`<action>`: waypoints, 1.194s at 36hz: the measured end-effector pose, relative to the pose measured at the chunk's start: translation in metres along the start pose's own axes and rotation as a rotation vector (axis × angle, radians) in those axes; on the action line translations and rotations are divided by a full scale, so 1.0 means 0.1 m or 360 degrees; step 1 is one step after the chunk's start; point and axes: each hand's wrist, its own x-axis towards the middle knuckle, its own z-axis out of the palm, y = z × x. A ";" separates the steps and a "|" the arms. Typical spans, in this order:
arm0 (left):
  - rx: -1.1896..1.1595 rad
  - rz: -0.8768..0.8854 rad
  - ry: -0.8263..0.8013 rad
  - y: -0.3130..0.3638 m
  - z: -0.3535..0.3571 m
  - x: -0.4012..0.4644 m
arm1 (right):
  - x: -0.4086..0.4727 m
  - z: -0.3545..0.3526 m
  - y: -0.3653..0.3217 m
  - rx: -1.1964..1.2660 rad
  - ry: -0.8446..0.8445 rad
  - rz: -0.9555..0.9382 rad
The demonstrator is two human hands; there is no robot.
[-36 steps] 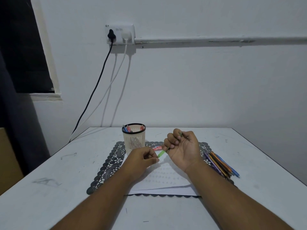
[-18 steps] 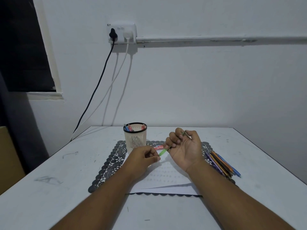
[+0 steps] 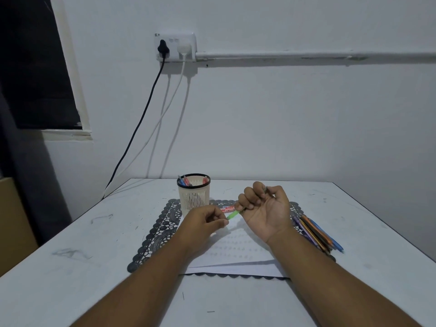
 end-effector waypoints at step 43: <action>-0.0272 -0.0051 -0.0043 0.00 0.00 0.01 | -0.04 -0.01 -0.01 0.0269 0.0096 -0.0047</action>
